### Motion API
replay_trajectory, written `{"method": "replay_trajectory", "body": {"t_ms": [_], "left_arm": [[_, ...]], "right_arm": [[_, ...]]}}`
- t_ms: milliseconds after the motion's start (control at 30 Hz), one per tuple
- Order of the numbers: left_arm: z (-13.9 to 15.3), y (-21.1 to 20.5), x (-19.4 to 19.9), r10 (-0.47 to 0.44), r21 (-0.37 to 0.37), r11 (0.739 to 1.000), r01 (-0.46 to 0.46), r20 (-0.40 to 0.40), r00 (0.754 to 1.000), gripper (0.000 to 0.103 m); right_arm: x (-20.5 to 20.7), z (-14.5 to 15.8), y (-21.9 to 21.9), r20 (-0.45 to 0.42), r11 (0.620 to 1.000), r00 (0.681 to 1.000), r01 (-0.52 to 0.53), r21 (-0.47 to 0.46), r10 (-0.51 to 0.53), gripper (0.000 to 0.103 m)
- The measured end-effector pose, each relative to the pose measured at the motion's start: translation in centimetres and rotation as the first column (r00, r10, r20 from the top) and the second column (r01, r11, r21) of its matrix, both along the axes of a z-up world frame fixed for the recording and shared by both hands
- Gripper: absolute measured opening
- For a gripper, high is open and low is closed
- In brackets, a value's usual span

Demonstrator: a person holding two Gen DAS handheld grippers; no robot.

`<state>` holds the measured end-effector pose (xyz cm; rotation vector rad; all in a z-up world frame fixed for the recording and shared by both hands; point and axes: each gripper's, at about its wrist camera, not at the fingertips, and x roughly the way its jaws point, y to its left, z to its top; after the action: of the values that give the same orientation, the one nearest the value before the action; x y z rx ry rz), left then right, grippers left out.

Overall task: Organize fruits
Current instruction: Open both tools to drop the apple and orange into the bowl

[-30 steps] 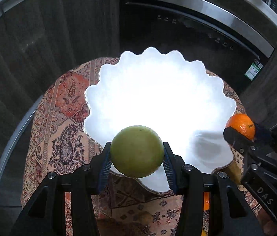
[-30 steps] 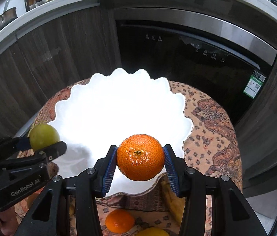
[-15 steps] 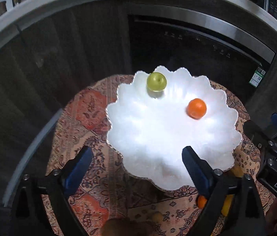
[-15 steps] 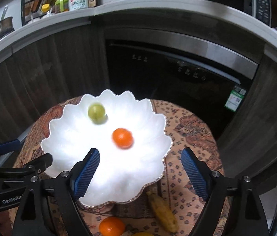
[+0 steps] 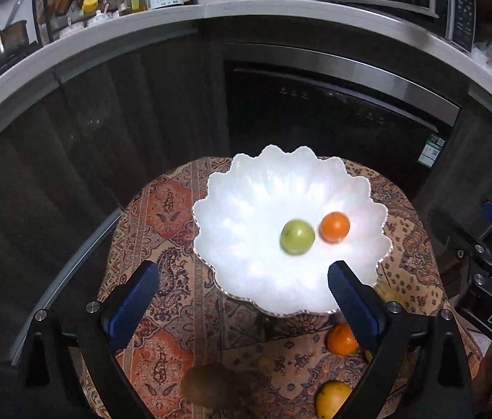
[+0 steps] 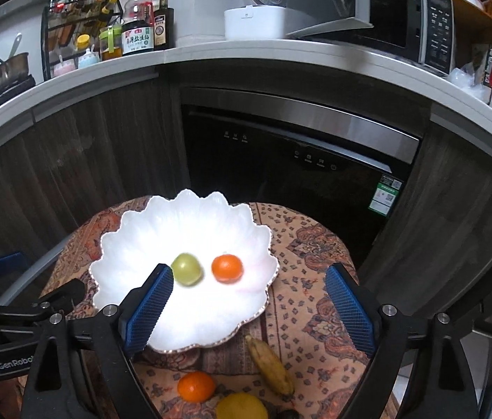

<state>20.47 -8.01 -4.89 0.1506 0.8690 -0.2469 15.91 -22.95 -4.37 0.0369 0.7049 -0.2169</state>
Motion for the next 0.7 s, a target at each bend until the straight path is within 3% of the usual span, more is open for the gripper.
{"method": "replay_trajectory", "body": {"t_ms": [700], "left_arm": [[-1.4,2.4,-6.8,0.010,0.009,1.000,-0.010,-0.021,1.000,0.099]], "right_arm": [[-6.1,-1.5,1.6,-0.031,1.000,0.999,-0.014,0.025,0.014,0.090]]}}
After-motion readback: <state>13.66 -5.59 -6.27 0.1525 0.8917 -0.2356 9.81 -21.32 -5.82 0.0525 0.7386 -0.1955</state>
